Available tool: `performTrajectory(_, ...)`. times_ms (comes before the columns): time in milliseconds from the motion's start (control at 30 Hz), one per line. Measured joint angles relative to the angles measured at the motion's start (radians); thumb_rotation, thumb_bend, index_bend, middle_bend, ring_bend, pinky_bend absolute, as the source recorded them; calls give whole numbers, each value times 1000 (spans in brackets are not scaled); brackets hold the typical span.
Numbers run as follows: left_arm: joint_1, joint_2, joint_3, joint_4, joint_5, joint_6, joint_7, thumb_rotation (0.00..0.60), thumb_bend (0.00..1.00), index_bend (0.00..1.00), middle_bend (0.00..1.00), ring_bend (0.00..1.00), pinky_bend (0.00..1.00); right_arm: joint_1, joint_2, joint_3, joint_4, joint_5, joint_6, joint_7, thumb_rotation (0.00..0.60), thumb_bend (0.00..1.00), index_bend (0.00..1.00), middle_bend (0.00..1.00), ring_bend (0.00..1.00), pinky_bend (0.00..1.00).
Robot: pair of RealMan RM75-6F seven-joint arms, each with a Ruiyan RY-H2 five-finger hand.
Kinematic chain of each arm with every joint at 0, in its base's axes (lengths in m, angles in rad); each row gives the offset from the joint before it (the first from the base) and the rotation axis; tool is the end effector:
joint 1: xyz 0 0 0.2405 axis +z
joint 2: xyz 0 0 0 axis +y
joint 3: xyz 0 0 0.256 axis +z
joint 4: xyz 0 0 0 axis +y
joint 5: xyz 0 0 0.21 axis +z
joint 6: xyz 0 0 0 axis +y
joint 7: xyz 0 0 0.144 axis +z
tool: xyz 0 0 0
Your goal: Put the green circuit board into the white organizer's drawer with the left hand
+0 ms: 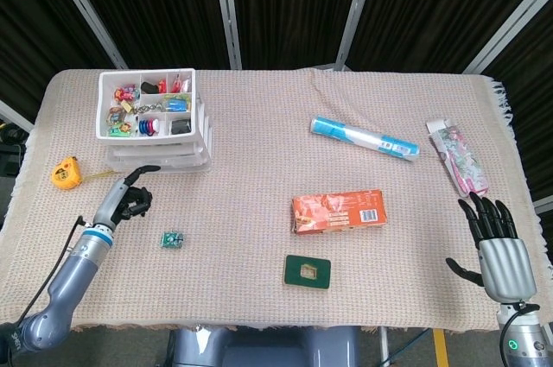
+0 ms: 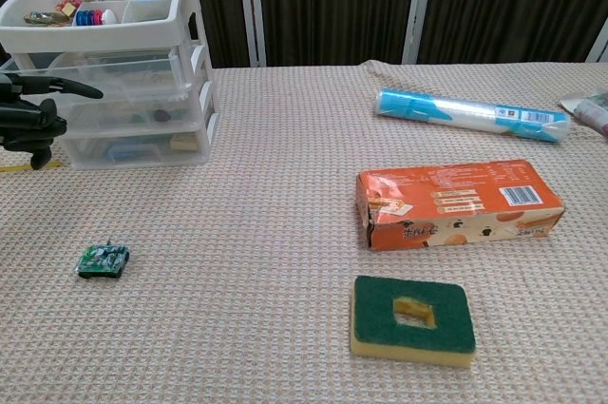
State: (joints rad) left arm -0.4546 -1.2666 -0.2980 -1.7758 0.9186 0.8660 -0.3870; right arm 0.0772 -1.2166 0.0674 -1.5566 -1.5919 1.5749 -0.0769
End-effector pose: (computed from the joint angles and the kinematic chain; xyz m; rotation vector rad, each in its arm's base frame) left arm -0.2188 0.3011 0.0594 -1.0819 -1.9366 -1.2150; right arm -0.2961 -0.1811 0.1424 1.3996 -0.7662 0.9875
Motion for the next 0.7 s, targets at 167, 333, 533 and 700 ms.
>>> performTrajectory(167, 22, 17, 45, -3, 119, 84, 104, 600, 816, 190, 909, 880, 669, 0, 0, 0, -1, 0, 0, -1, 600, 0, 71, 0, 0, 0)
performTrajectory(333, 37, 28, 81, -6, 228, 198, 275, 600, 816, 193, 916, 884, 671, 0, 0, 0, -2, 0, 0, -2, 600, 0, 71, 0, 0, 0)
performTrajectory(533, 38, 50, 94, -46, 260, 287, 499, 600, 815, 193, 926, 891, 676, -1, 0, 0, -3, 0, 0, -3, 600, 0, 71, 0, 0, 0)
performTrajectory(700, 11, 68, 77, -84, 172, 299, 657, 600, 816, 202, 929, 894, 679, -1, 0, 0, -4, 3, -2, -5, 600, 0, 72, 0, 0, 0)
